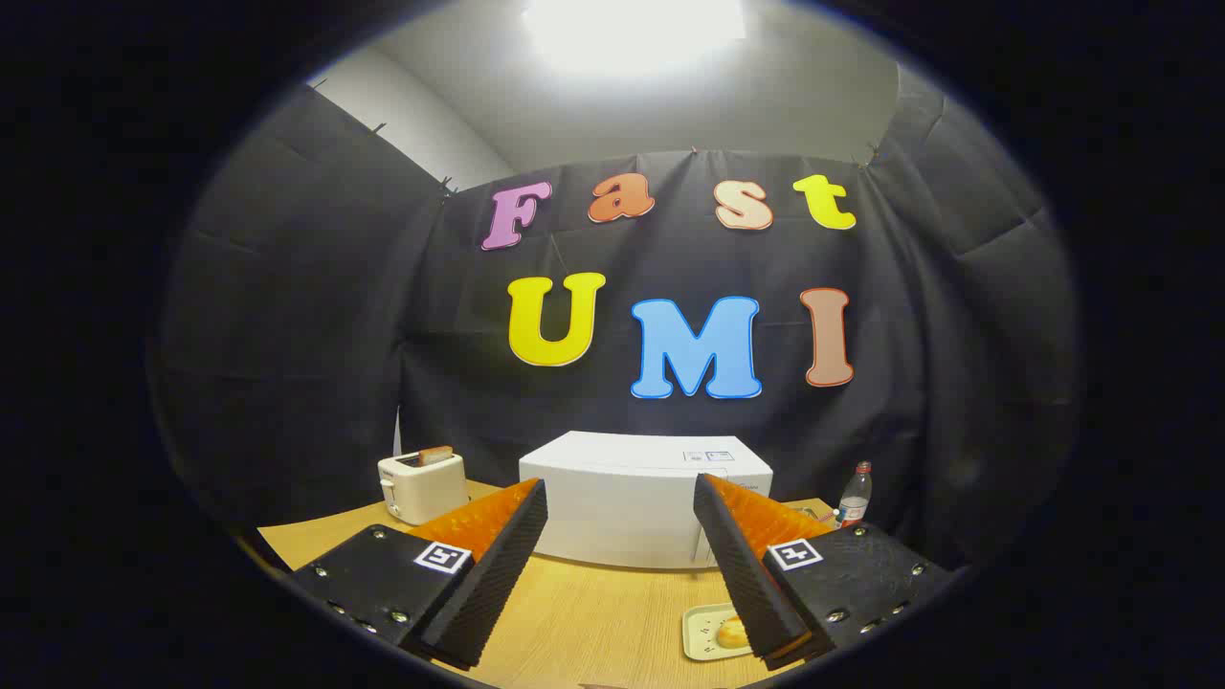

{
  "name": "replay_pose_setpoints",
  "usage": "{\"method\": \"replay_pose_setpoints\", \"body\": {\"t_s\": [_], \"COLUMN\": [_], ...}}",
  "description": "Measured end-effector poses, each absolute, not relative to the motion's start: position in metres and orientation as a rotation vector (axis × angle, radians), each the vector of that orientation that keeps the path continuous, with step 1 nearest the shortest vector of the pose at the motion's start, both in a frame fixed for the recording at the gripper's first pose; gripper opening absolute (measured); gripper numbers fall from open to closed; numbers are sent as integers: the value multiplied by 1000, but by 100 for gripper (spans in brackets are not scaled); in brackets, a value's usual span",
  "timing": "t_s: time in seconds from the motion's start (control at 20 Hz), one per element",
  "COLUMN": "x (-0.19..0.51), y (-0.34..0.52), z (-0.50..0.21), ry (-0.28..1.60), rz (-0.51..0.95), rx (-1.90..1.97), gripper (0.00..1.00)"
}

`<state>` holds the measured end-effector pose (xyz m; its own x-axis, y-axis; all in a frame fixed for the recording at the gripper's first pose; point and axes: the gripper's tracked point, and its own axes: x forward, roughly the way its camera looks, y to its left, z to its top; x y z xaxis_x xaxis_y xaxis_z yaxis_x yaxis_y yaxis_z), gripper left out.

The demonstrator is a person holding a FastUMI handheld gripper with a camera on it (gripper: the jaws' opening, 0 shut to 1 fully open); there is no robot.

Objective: Open the microwave, put the food inside, and close the microwave door.

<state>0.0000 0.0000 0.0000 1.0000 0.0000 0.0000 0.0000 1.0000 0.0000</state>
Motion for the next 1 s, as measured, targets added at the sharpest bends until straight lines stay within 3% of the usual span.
{"method": "replay_pose_setpoints", "body": {"t_s": [1.0], "x": [2], "y": [-6], "z": [-3], "ry": [6], "rz": [-12], "rx": [5], "gripper": [97]}}
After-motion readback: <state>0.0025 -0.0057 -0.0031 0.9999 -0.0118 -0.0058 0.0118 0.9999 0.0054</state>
